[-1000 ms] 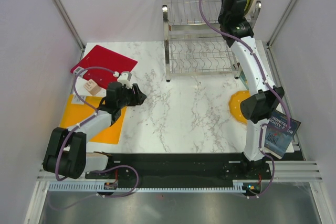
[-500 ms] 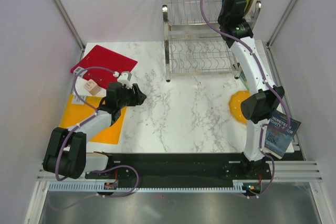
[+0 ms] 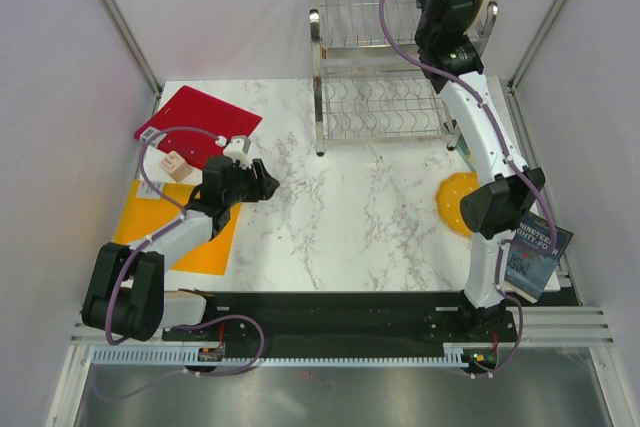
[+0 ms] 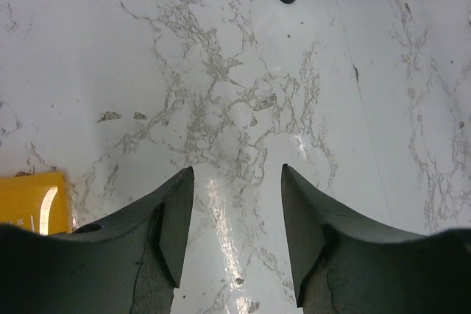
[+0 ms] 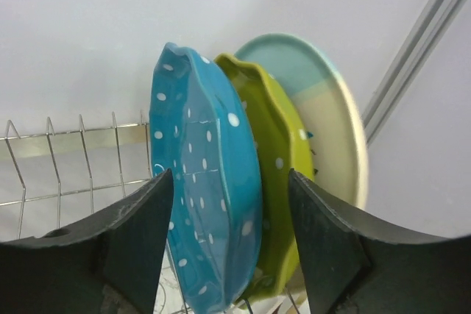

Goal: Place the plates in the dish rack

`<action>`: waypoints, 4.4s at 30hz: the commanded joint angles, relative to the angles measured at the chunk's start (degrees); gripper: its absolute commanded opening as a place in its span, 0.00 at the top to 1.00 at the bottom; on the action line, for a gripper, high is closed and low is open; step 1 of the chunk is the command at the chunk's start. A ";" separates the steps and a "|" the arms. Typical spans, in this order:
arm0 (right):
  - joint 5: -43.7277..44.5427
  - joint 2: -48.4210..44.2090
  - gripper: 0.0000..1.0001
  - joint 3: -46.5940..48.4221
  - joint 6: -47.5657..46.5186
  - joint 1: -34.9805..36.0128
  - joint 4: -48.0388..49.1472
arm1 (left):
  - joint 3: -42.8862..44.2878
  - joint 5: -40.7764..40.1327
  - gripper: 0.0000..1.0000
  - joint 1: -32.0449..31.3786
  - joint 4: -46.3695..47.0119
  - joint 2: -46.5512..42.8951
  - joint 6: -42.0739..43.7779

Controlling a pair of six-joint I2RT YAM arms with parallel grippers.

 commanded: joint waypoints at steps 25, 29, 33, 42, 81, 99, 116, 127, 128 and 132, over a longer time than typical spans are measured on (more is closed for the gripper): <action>-38.68 -57.53 0.13 -86.31 -10.01 0.28 -32.82 | 5.10 7.09 0.13 -0.52 -9.34 -7.89 5.38; -45.99 -49.36 0.02 -84.74 -10.80 -9.04 -32.99 | 5.54 6.04 0.12 -0.44 -12.50 -8.95 6.70; -48.29 -41.88 0.09 -83.07 -11.77 -15.63 -31.24 | 4.84 6.82 0.12 -0.43 -13.47 -10.01 7.67; -48.82 -33.00 0.60 -80.86 -17.48 -21.45 -29.83 | 3.70 9.20 0.14 -0.43 -12.59 -9.57 4.59; -56.11 -13.14 0.60 -64.44 -6.24 29.95 -26.06 | 3.70 -2.23 0.14 2.20 -20.86 -12.29 3.19; -56.27 -30.87 0.30 -67.75 18.88 15.58 -24.64 | -0.43 14.11 0.19 -0.25 -16.11 -7.21 -3.49; -73.77 -43.97 0.27 -99.84 41.31 -12.31 -8.14 | 5.80 15.61 0.30 -16.17 -12.60 10.64 -1.91; -77.82 -35.39 0.24 -104.07 45.71 -12.22 1.90 | 4.40 12.72 0.41 -16.08 -7.41 14.51 -3.67; -77.82 -34.32 0.24 -103.89 45.80 -12.05 2.60 | 4.31 12.71 0.42 -16.08 -7.15 14.77 -3.67; -77.91 -30.89 0.24 -102.93 45.36 -11.17 3.40 | 4.57 14.29 0.50 -15.99 -6.71 15.30 -3.58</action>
